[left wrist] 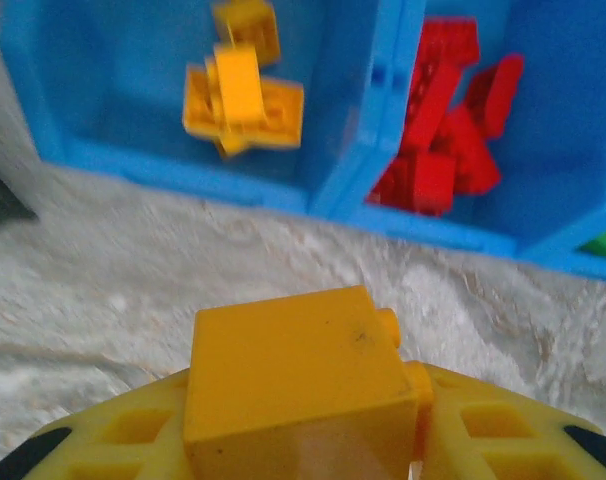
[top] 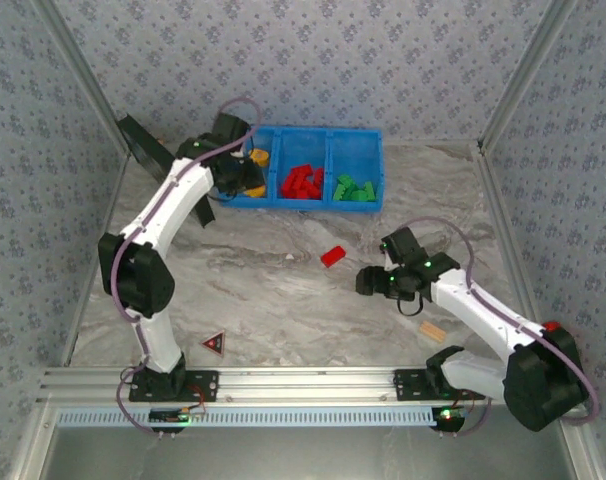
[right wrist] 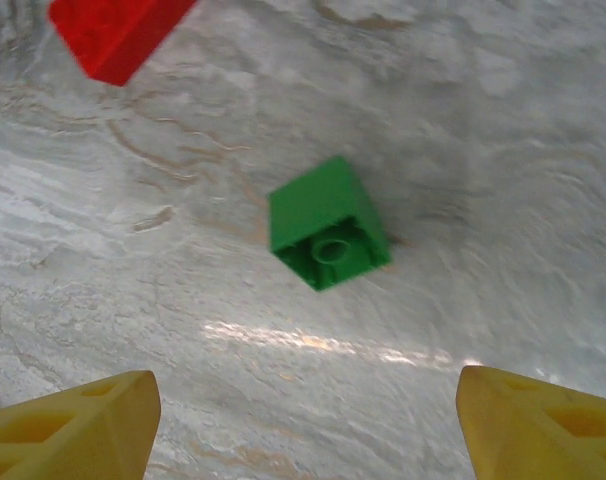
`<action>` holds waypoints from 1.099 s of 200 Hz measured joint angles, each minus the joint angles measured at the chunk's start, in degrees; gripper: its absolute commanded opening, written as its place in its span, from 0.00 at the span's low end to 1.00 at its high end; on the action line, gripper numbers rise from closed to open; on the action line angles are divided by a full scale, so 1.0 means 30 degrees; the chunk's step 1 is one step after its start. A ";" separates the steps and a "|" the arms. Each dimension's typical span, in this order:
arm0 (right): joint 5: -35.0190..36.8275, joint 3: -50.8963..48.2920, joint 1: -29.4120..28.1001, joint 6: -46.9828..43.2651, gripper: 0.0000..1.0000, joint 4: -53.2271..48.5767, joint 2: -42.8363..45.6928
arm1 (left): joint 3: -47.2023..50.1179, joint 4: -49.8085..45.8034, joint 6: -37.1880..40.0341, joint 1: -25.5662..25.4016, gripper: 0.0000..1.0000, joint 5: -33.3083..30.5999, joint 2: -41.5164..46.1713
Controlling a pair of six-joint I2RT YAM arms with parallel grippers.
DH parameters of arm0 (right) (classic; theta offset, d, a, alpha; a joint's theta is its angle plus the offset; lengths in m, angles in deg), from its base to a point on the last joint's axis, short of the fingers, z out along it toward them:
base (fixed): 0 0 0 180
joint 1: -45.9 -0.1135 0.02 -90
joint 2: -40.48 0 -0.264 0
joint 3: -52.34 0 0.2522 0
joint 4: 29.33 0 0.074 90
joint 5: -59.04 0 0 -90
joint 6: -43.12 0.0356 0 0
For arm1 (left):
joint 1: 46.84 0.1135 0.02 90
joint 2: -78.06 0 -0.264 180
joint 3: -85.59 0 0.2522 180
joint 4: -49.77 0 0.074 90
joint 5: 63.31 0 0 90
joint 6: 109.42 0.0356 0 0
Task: Sort the legos into containers by color
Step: Place the lego in the container.
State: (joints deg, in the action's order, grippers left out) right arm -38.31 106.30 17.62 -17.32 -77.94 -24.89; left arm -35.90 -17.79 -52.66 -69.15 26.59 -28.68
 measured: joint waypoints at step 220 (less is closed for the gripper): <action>0.4692 0.1100 -0.2004 -0.3147 0.69 0.2171 -0.5748 | -1.2080 -0.3031 0.1530 0.1814 0.70 -0.1224 -1.1621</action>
State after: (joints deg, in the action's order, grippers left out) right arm -24.24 109.60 11.61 -26.76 -71.43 -42.13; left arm -72.13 -26.88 -48.07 -63.71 22.92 -63.54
